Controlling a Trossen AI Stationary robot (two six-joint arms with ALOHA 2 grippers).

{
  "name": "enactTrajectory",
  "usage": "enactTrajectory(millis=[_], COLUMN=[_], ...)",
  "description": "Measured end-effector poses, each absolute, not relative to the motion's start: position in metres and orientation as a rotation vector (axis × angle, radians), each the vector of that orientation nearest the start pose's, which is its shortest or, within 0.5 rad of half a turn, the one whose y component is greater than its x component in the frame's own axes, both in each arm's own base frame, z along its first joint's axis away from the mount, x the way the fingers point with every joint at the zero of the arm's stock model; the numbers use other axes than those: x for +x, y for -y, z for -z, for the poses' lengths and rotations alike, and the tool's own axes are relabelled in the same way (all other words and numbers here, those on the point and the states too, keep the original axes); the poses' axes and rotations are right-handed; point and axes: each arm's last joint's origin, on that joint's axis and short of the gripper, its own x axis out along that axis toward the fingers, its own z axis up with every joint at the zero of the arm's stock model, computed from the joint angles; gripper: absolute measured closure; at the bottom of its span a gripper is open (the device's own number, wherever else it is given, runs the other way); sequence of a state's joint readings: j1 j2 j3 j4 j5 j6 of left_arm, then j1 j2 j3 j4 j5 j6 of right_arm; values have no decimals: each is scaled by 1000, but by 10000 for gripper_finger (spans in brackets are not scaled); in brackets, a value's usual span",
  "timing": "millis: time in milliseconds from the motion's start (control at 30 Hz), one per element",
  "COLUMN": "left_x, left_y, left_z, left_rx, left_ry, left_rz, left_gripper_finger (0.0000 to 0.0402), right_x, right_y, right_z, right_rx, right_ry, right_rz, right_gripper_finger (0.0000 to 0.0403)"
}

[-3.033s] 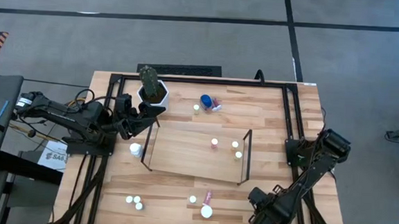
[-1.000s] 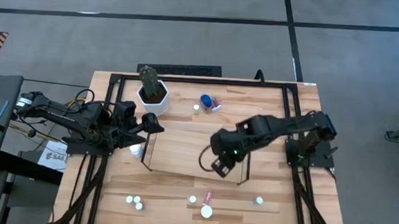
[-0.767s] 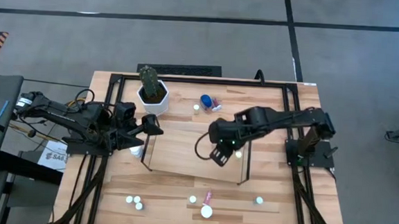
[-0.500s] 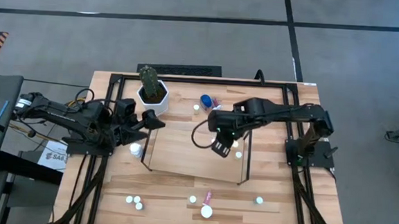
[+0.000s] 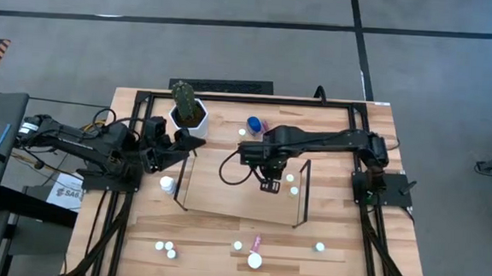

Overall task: Pick and place medicine bottles onto shelf by color
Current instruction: Put the orange pill bottle on the shelf

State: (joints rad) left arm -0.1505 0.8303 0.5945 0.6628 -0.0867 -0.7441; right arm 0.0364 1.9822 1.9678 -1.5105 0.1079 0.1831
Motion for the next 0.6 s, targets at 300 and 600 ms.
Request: enactTrajectory(millis=[300,600], left_x=[181,181], left_y=[25,23], left_z=[-338,-338], left_rx=[-784,-770], left_ry=[369,389], left_rz=[204,145], left_gripper_finger=[8,8], right_x=[375,372], right_y=[-14,-26], right_z=[-292,-263], right_rx=[-20,-77], right_ry=[-1575,-1620], right_rz=[194,144], right_gripper_finger=[266,266])
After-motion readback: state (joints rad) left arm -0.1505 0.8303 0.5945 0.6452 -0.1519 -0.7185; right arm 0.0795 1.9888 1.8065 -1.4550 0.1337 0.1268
